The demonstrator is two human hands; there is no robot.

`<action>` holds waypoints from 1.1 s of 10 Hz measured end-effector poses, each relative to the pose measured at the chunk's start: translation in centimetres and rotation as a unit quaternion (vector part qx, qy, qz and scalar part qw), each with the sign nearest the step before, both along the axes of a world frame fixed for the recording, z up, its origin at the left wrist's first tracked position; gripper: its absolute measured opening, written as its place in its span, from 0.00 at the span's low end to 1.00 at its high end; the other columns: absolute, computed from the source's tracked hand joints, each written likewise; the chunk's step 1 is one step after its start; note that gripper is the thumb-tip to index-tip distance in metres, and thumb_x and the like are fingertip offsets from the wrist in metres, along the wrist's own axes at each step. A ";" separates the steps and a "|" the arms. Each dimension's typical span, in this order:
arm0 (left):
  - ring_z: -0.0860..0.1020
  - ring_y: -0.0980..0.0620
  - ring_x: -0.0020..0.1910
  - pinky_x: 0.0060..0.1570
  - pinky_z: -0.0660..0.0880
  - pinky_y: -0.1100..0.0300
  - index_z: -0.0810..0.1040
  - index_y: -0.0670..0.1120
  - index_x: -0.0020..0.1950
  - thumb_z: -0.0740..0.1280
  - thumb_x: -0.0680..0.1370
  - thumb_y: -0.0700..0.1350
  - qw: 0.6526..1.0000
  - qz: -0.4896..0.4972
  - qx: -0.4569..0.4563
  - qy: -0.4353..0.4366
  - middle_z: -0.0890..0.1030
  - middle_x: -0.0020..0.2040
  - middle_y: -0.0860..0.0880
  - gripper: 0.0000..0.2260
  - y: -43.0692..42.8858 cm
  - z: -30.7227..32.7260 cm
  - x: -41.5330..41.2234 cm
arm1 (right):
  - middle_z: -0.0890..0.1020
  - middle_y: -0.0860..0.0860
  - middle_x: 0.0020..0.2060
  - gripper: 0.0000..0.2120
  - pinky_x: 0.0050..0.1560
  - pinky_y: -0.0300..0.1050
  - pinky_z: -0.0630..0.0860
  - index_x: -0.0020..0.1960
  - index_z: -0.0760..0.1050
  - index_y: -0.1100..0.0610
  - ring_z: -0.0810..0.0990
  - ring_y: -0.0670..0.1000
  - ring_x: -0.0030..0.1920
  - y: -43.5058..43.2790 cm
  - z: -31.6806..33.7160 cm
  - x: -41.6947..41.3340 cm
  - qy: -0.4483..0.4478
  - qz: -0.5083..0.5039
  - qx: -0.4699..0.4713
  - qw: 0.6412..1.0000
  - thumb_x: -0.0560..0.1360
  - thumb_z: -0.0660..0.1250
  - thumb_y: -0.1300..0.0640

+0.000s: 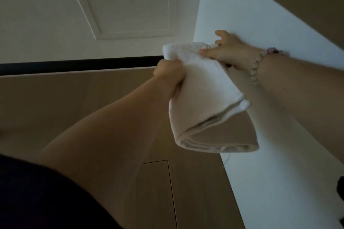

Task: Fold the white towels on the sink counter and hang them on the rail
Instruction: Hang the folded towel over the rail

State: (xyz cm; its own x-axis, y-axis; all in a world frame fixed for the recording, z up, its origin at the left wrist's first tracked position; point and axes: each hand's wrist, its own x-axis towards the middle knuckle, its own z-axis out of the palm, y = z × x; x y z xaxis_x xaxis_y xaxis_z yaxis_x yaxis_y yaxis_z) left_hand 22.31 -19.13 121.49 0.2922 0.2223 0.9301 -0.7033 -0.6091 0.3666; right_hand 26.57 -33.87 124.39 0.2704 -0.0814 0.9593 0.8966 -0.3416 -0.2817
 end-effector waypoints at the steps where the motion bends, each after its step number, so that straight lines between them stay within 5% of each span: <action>1: 0.76 0.41 0.58 0.59 0.75 0.50 0.72 0.38 0.64 0.61 0.78 0.46 1.000 0.004 -0.008 -0.004 0.77 0.59 0.40 0.17 0.1 0.4 -0.2 | 0.67 0.54 0.69 0.39 0.56 0.42 0.69 0.75 0.56 0.57 0.70 0.54 0.66 0.3 -0.3 -1.1 0.003 -0.003 0.033 0.999 0.72 0.71 0.48; 2: 0.76 0.42 0.58 0.60 0.74 0.50 0.71 0.37 0.63 0.60 0.79 0.46 1.000 0.009 -0.014 -0.008 0.77 0.59 0.40 0.17 0.2 0.6 -0.6 | 0.78 0.55 0.57 0.22 0.51 0.44 0.75 0.59 0.74 0.59 0.76 0.55 0.57 0.9 -0.4 -2.4 -0.034 -0.117 0.076 0.990 0.70 0.69 0.49; 3: 0.76 0.41 0.58 0.60 0.74 0.50 0.72 0.36 0.63 0.60 0.79 0.47 1.000 0.010 -0.012 -0.017 0.77 0.60 0.40 0.18 0.4 0.9 -0.6 | 0.76 0.50 0.37 0.09 0.33 0.40 0.72 0.39 0.73 0.55 0.76 0.52 0.40 1.2 -0.7 -3.3 0.005 -0.067 0.066 0.996 0.70 0.67 0.49; 5: 0.77 0.43 0.56 0.58 0.75 0.51 0.72 0.39 0.64 0.61 0.79 0.49 0.999 0.010 -0.037 -0.033 0.77 0.59 0.42 0.19 1.0 1.3 -1.4 | 0.76 0.57 0.56 0.20 0.55 0.48 0.73 0.63 0.71 0.60 0.76 0.58 0.56 2.9 -1.5 -3.4 0.121 0.100 0.002 0.988 0.75 0.63 0.50; 6: 0.78 0.47 0.51 0.53 0.76 0.56 0.70 0.38 0.66 0.63 0.77 0.52 0.999 -0.008 -0.034 -0.009 0.77 0.57 0.44 0.23 1.6 1.7 -2.0 | 0.75 0.54 0.54 0.26 0.54 0.42 0.73 0.66 0.69 0.63 0.76 0.56 0.54 2.9 -1.3 -2.5 0.101 0.098 0.060 0.988 0.74 0.68 0.50; 7: 0.75 0.51 0.47 0.40 0.72 0.62 0.68 0.40 0.66 0.65 0.77 0.51 0.997 -0.061 -0.029 0.022 0.76 0.57 0.46 0.23 2.2 0.6 -2.5 | 0.78 0.54 0.44 0.18 0.34 0.31 0.74 0.58 0.71 0.61 0.78 0.52 0.42 2.9 -0.9 -2.6 0.089 0.102 0.072 0.988 0.75 0.67 0.51; 8: 0.80 0.49 0.48 0.41 0.77 0.58 0.72 0.38 0.62 0.69 0.75 0.51 0.982 -0.169 -0.026 0.078 0.79 0.55 0.46 0.22 3.2 -0.9 -2.3 | 0.80 0.52 0.43 0.20 0.29 0.29 0.71 0.60 0.73 0.62 0.79 0.51 0.41 3.2 -0.5 -3.0 0.082 0.108 0.073 0.988 0.76 0.67 0.50; 9: 0.81 0.47 0.48 0.43 0.80 0.56 0.75 0.39 0.58 0.70 0.75 0.46 0.979 -0.187 -0.021 0.074 0.81 0.51 0.44 0.16 4.1 -1.5 -2.0 | 0.80 0.54 0.56 0.20 0.38 0.37 0.74 0.63 0.73 0.61 0.80 0.54 0.56 3.8 0.1 -3.2 0.086 0.123 0.056 0.987 0.76 0.66 0.50; 10: 0.80 0.51 0.42 0.32 0.78 0.63 0.75 0.41 0.54 0.67 0.77 0.41 0.984 -0.173 -0.015 0.026 0.79 0.44 0.48 0.08 4.0 -1.4 -2.6 | 0.80 0.51 0.49 0.19 0.33 0.37 0.74 0.63 0.74 0.58 0.80 0.49 0.43 4.2 0.0 -3.4 0.091 0.159 0.043 0.982 0.76 0.65 0.49; 11: 0.79 0.48 0.48 0.38 0.77 0.62 0.73 0.38 0.61 0.68 0.77 0.42 0.988 -0.151 -0.037 -0.002 0.78 0.49 0.47 0.15 3.9 -0.2 -2.4 | 0.76 0.49 0.40 0.13 0.28 0.35 0.72 0.58 0.73 0.56 0.75 0.46 0.35 4.5 -0.7 -3.9 0.111 0.205 0.022 0.972 0.77 0.62 0.50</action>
State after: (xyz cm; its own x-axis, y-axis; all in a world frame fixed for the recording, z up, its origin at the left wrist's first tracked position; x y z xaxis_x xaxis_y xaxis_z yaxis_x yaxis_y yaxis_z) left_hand 19.89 -15.25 121.32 0.3509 0.1929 0.9163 -0.8504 -0.3440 0.3981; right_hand 22.63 -29.39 123.70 0.4887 0.0370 0.8717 0.8704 0.0482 -0.4900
